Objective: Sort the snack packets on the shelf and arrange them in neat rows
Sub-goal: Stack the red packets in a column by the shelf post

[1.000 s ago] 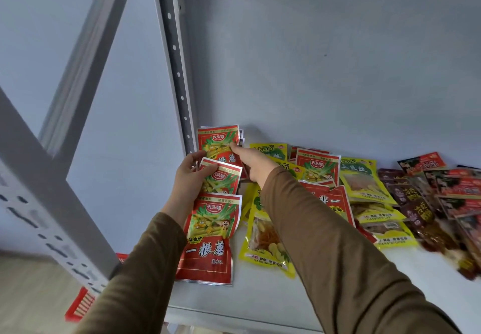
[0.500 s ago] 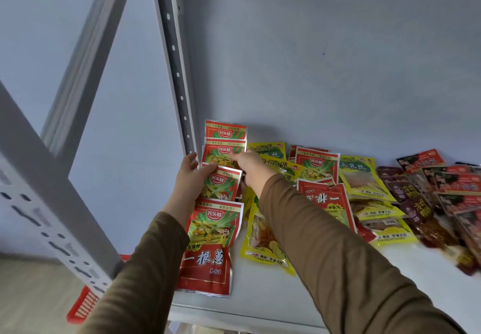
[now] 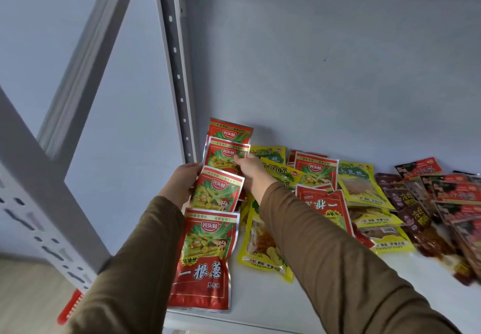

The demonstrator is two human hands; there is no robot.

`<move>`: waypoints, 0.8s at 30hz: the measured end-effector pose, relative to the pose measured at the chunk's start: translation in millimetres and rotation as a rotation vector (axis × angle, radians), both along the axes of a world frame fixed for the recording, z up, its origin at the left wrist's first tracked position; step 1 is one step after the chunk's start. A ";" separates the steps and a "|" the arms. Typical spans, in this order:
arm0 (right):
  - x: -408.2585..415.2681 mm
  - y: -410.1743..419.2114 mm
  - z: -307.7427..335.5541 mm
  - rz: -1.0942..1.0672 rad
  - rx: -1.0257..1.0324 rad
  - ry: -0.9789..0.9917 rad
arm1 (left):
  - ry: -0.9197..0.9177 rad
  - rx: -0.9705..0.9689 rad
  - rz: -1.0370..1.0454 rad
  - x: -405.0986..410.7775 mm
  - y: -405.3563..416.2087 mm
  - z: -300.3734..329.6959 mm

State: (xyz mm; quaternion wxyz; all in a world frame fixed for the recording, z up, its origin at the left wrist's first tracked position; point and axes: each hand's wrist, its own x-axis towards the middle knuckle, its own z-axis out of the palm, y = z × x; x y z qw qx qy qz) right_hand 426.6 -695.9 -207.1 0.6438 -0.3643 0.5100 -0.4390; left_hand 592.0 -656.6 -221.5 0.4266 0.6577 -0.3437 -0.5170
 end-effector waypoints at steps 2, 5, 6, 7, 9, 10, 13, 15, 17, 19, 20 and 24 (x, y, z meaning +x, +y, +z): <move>-3.2 -0.4 0.3 0.007 0.008 -0.046 | 0.119 0.031 0.014 -0.2 -0.5 -1.1; -7.6 -0.3 0.0 0.008 0.009 -0.109 | 0.302 0.059 0.042 -0.8 -1.8 -0.5; -8.8 -0.3 -0.4 0.005 0.006 -0.124 | 0.326 0.056 0.036 -0.2 -2.5 -1.1; -9.7 -0.3 -1.1 0.003 0.003 -0.135 | 0.341 0.052 0.025 0.6 -3.1 -2.3; -10.8 -0.7 -2.2 0.005 -0.003 -0.140 | 0.364 0.040 -0.005 1.9 -4.3 -5.2; -11.3 -1.0 -2.6 0.007 -0.006 -0.138 | 0.373 0.039 -0.014 2.4 -5.0 -6.2; -11.9 -1.9 -2.9 0.012 0.005 -0.144 | 0.401 0.061 -0.021 3.1 -8.6 -8.5; -12.4 -2.5 -3.0 0.012 0.015 -0.171 | 0.475 0.060 -0.018 2.9 -11.4 -10.2; -13.1 -2.8 -3.2 0.008 0.024 -0.189 | 0.544 0.056 -0.016 1.9 -12.6 -11.5; -13.8 -3.9 -4.5 0.001 0.040 -0.176 | 0.611 0.048 0.005 0.9 -13.0 -12.9; -14.3 -4.2 -4.8 0.007 0.050 -0.157 | 0.634 0.034 0.024 0.8 -13.7 -13.3; -13.6 -4.3 -2.6 0.114 0.108 -0.063 | 0.575 -0.060 0.056 -2.0 -18.3 -12.0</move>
